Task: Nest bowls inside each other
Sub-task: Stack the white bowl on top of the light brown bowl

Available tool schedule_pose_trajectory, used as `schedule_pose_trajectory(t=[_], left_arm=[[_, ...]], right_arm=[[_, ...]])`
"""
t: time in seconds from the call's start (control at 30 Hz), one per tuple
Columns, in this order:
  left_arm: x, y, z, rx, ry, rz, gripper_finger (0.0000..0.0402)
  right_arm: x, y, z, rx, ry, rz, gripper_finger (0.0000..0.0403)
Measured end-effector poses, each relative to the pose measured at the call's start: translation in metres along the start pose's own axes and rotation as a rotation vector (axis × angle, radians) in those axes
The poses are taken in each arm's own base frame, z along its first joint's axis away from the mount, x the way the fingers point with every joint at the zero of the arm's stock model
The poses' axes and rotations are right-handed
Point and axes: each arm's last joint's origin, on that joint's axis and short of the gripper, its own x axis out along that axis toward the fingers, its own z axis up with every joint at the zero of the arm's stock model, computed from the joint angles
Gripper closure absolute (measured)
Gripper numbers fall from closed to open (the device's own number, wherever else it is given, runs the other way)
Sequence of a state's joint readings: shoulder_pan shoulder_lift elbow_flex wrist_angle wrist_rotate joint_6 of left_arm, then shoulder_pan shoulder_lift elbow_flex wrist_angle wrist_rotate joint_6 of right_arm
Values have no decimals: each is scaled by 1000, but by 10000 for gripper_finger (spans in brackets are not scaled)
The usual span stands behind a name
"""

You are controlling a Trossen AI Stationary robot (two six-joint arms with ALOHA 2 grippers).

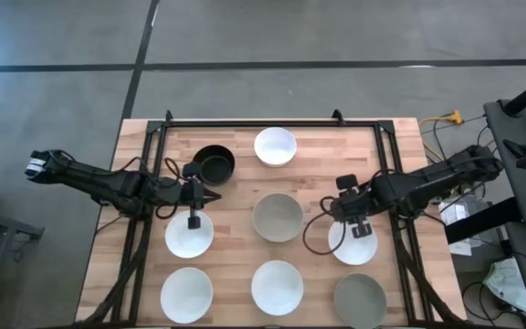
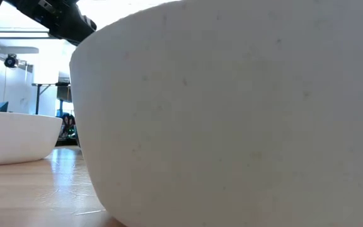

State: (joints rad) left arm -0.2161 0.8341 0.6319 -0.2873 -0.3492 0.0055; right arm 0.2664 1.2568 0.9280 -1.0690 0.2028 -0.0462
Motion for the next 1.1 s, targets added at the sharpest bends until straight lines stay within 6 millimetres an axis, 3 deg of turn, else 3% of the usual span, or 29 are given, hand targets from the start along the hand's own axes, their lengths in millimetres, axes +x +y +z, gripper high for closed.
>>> schedule_pose_trajectory(t=[0.23, 0.73, 0.87, 1.1], left_arm=[[0, 0, 2, -5, -16, 0, 401], [13, -5, -2, 44, 31, -1, 401], [17, -6, -2, 63, 35, -1, 401], [17, -6, -2, 69, 33, -1, 401]], right_arm=[[24, 2, 5, -140, 11, 44, 248], [61, 12, 21, -196, 146, 158, 269], [65, 12, 23, -200, 160, 158, 295], [62, 12, 23, -200, 148, 156, 382]])
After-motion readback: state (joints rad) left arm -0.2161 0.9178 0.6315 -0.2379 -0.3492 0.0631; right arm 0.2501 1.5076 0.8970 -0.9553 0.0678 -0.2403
